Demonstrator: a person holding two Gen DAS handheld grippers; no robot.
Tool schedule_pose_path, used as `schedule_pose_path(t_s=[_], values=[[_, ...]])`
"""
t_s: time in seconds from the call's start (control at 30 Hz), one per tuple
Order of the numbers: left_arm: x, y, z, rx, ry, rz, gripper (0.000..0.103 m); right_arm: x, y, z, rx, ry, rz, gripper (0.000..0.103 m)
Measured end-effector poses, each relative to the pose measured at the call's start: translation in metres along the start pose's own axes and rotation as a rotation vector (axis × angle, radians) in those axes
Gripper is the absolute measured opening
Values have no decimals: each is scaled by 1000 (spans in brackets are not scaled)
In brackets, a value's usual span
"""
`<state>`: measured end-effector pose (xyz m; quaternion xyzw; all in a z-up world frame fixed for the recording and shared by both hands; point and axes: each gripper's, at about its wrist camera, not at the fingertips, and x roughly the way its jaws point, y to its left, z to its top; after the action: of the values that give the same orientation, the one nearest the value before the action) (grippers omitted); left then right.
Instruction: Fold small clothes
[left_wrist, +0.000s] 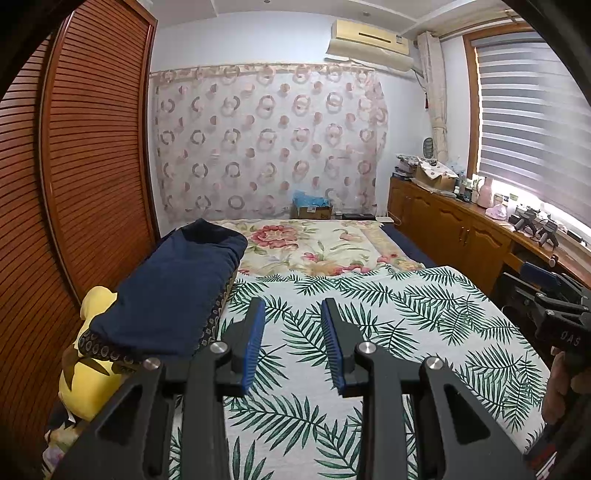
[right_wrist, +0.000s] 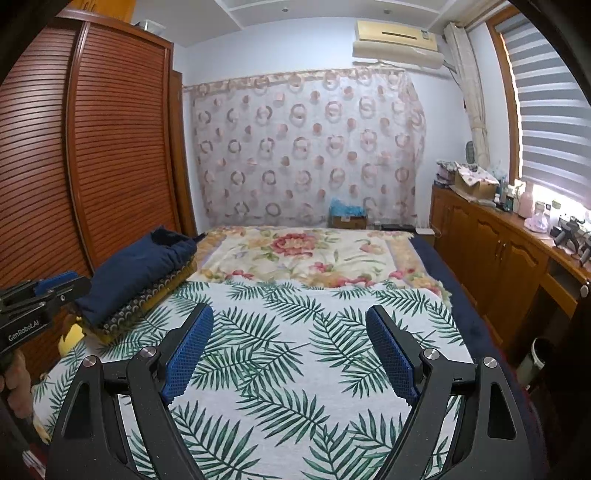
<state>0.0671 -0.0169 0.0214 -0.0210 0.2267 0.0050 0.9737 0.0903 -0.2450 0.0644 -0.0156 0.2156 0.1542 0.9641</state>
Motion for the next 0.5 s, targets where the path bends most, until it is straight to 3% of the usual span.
schedule_pose_path(t_s=[0.5], values=[[-3,3,1,0,-2,0,31,1,3,0,2,-1,2,87]])
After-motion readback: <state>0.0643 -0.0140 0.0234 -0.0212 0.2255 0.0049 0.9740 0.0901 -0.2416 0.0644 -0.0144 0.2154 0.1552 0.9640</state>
